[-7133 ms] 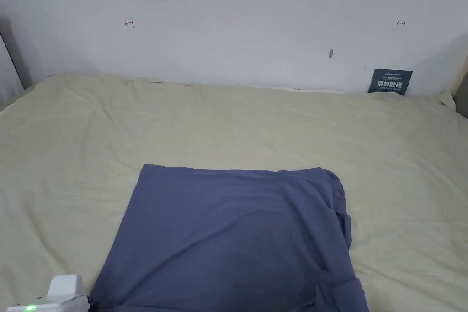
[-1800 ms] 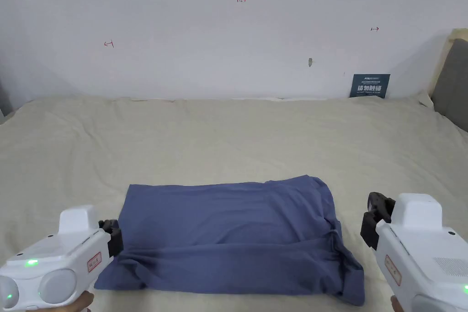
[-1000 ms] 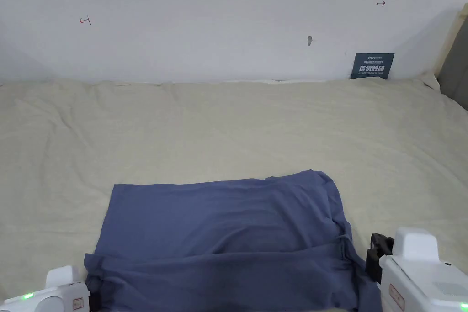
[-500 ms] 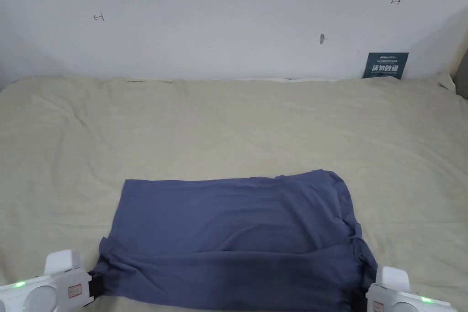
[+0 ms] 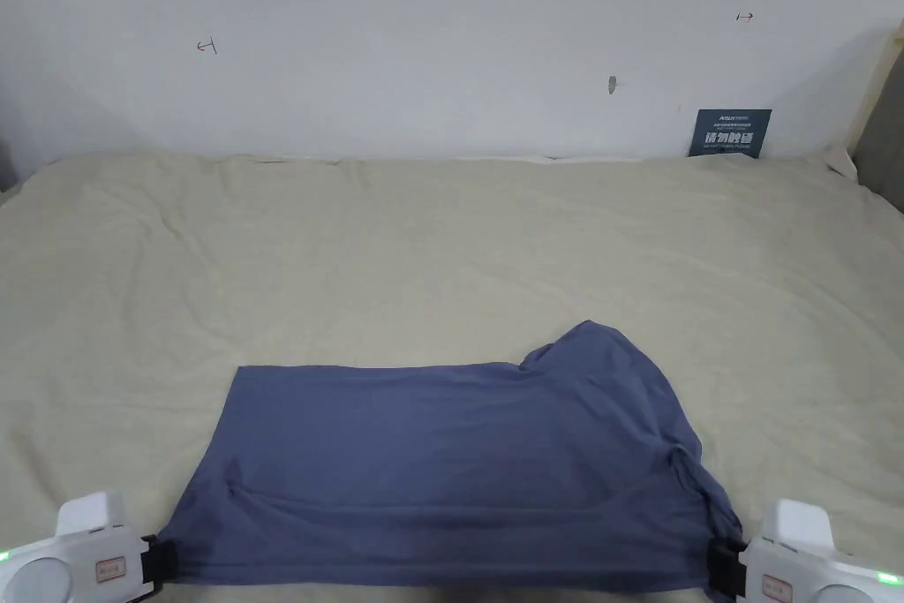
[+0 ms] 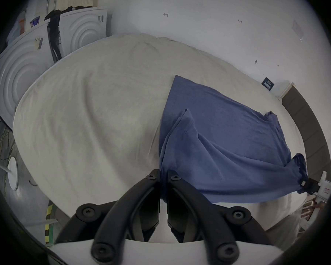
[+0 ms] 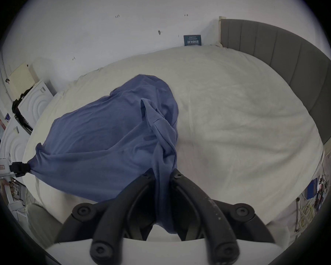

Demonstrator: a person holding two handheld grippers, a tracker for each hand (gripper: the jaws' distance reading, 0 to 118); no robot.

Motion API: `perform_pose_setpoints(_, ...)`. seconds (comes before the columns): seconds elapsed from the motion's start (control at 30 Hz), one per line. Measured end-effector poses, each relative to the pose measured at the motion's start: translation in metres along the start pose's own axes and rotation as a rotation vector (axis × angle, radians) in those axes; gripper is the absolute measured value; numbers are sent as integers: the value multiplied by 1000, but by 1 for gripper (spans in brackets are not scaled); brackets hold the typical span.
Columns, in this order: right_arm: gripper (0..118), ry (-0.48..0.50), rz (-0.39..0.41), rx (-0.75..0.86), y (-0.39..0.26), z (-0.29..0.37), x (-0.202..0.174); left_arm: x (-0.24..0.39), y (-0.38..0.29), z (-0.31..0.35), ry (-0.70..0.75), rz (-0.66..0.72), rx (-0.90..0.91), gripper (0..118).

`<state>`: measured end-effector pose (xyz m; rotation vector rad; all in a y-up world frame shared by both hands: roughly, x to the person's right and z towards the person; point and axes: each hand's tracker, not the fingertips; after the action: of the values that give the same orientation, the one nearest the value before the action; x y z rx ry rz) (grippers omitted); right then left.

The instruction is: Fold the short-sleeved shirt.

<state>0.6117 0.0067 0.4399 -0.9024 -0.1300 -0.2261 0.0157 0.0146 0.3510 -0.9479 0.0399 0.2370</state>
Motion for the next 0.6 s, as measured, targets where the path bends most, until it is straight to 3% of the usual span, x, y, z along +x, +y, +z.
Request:
perform_pose_setpoints(0.23, 15, -23, -9, -116, -58, -24, 7, -13, -54, -18, 67, 8, -97, 6)
perform_pose_setpoints(0.4, 17, -32, -34, -99, -54, -21, 8, 4, -57, -14, 116, 10, -97, 7)
perform_pose_setpoints(0.47, 46, -78, -15, -83, -44, -12, 4, 8, -50, -8, 121, -15, -96, 26)
perform_pose_setpoints(0.5, 63, -85, -2, -48, -36, 5, -8, 11, -47, -1, 120, -20, -88, 42)
perform_pose_setpoints(0.53, 79, -75, 5, -3, -27, 16, -11, 14, -43, 8, 92, -14, -43, 67)
perform_pose_setpoints(0.6, 93, -48, 15, 90, -6, 39, -18, 17, -33, 21, 45, 5, 46, 98)
